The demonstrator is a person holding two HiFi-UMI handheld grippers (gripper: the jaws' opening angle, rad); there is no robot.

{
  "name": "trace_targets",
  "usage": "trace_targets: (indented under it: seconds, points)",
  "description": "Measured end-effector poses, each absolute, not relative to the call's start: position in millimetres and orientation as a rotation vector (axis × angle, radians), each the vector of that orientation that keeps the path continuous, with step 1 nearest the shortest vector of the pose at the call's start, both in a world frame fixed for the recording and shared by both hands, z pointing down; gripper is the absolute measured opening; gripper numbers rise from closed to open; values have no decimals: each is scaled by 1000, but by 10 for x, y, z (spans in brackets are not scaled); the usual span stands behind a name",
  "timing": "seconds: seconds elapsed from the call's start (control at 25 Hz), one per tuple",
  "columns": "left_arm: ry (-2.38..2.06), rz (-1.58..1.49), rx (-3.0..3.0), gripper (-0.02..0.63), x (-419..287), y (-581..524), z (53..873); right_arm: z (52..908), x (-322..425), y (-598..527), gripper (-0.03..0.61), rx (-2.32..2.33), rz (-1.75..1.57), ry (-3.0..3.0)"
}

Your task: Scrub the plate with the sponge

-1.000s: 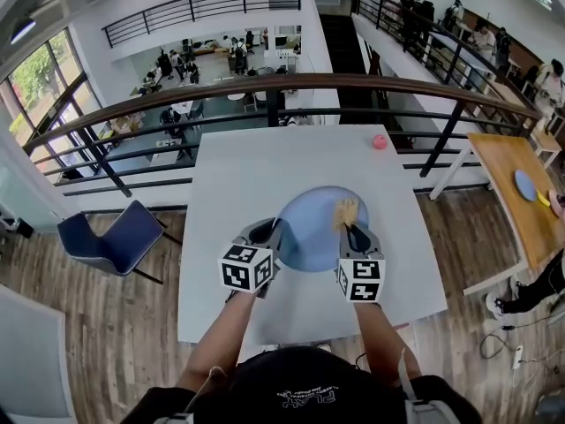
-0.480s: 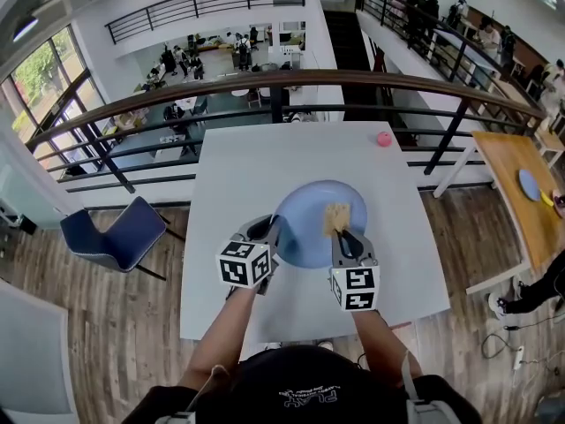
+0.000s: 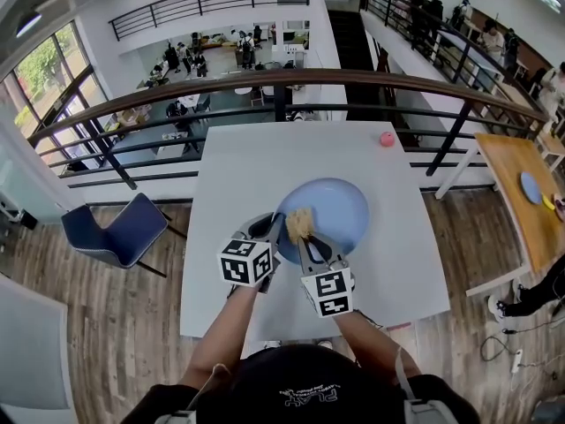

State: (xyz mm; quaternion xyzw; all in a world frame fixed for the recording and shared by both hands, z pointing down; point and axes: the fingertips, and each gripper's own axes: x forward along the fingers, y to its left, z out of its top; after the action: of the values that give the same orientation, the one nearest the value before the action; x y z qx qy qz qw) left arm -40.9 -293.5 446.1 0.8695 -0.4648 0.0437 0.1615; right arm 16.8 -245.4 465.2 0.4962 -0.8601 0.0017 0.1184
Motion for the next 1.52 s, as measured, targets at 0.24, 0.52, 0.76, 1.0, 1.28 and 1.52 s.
trace_targets:
  seconds: [0.24, 0.52, 0.76, 1.0, 1.28, 1.52]
  points:
    - [-1319, 116, 2485, 28, -395, -2900, 4417, 4602, 19, -2495, 44, 1422, 28, -2534]
    - [-1327, 111, 2482, 28, -403, -2873, 4429, 4604, 77, -2532, 44, 1440, 21, -2517]
    - [-1338, 93, 2473, 28, -471, -2882, 4429, 4628, 233, -2611, 44, 1499, -1, -2475]
    - [-1348, 82, 2464, 28, -502, -2872, 4414, 4635, 511, -2681, 44, 1558, -14, -2420]
    - [-1313, 18, 2415, 28, -571, -2954, 4424, 4589, 740, -2806, 44, 1641, 9, -2388]
    - [-1334, 27, 2416, 28, -591, -2975, 4418, 4608, 999, -2904, 44, 1703, 23, -2343]
